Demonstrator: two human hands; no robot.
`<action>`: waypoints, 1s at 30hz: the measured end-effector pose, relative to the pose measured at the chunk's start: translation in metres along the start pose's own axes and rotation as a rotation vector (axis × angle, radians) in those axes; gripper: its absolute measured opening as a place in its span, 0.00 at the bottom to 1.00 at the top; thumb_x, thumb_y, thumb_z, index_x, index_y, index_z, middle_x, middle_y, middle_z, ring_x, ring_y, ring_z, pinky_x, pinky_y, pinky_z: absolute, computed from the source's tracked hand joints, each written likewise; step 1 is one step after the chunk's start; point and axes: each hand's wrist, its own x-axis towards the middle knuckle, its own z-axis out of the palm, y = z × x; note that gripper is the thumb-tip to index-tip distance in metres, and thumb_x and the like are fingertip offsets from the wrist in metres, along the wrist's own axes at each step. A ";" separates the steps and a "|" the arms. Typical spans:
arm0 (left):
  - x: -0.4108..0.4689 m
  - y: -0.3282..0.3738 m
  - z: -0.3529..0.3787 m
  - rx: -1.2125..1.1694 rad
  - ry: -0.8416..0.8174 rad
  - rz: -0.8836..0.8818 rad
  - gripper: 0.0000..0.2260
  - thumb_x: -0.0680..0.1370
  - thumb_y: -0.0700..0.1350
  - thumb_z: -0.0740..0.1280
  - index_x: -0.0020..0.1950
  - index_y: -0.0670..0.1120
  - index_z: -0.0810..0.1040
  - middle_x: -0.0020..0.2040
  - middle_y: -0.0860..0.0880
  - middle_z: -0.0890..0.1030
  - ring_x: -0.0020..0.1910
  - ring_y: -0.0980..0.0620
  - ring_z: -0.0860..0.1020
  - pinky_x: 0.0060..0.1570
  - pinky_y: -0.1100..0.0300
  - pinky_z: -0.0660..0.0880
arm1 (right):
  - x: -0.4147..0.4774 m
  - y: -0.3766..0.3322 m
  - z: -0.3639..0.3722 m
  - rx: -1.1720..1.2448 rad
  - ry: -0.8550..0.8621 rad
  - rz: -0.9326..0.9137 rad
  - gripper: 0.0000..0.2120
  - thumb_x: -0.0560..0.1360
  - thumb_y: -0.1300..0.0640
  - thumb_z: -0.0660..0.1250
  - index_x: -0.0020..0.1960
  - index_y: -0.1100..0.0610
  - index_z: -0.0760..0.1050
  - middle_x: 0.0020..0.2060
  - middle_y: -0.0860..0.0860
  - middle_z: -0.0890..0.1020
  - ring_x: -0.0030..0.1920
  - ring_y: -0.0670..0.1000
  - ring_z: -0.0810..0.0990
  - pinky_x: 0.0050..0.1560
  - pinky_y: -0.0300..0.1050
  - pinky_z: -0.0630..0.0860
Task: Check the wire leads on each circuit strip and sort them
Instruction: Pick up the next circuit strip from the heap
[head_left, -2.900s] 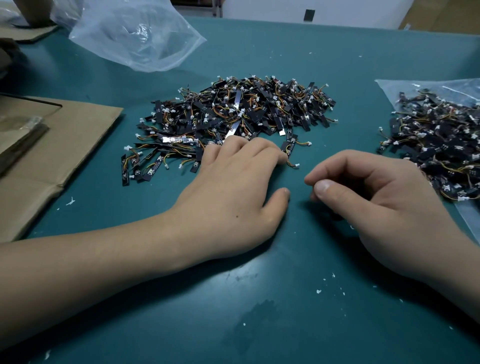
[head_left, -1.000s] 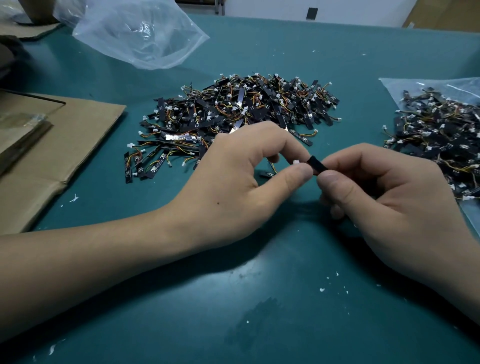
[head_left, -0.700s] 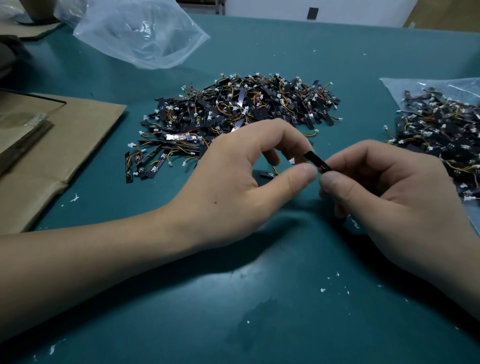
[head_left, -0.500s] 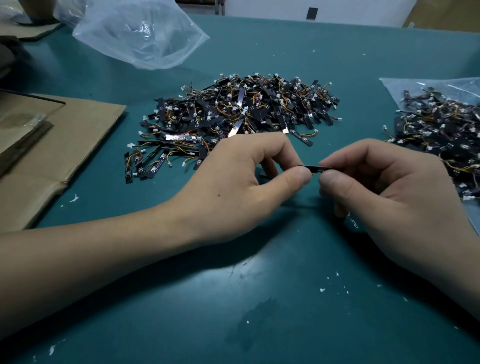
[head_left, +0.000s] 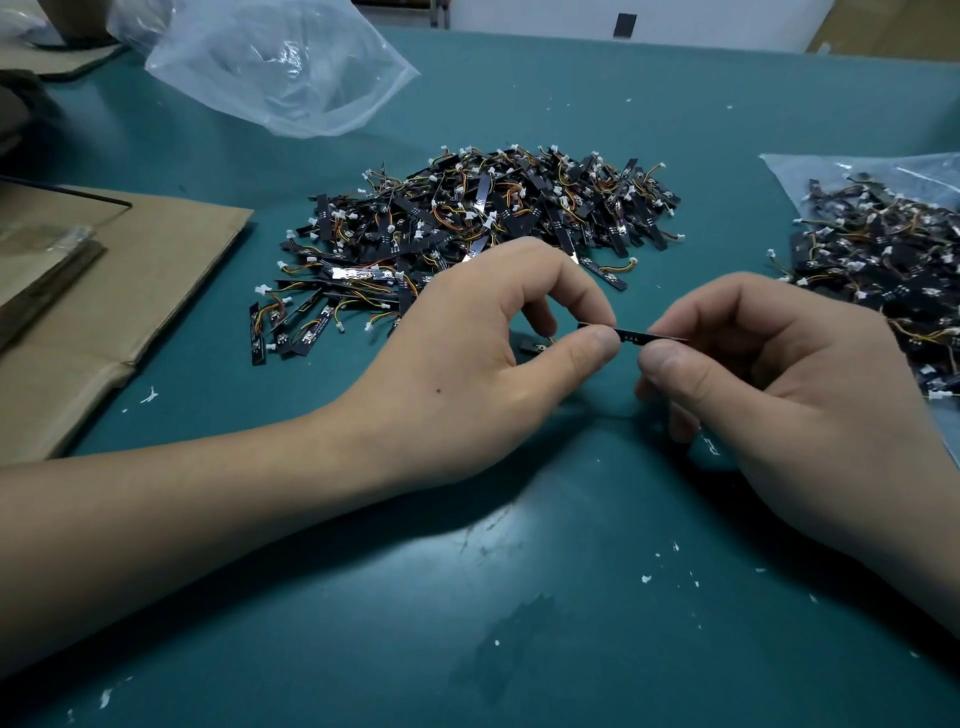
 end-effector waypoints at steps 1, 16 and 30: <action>0.000 0.000 0.000 -0.008 0.003 -0.004 0.03 0.78 0.47 0.72 0.47 0.53 0.79 0.49 0.55 0.82 0.49 0.50 0.80 0.47 0.64 0.69 | 0.000 0.000 0.000 -0.002 -0.001 -0.001 0.02 0.75 0.54 0.72 0.45 0.51 0.80 0.35 0.49 0.85 0.27 0.47 0.80 0.31 0.37 0.77; -0.001 0.004 -0.002 -0.079 -0.036 0.018 0.05 0.76 0.46 0.75 0.46 0.52 0.79 0.52 0.54 0.82 0.54 0.49 0.80 0.49 0.68 0.70 | -0.001 -0.002 0.000 0.013 0.000 0.001 0.06 0.75 0.49 0.70 0.45 0.50 0.77 0.34 0.51 0.85 0.27 0.50 0.80 0.31 0.39 0.77; -0.002 0.008 -0.003 -0.006 -0.174 0.117 0.05 0.80 0.39 0.71 0.46 0.45 0.76 0.54 0.47 0.80 0.55 0.51 0.77 0.54 0.67 0.68 | -0.006 -0.008 -0.001 -0.045 -0.065 -0.058 0.05 0.74 0.50 0.68 0.43 0.51 0.75 0.34 0.49 0.85 0.28 0.49 0.80 0.31 0.39 0.76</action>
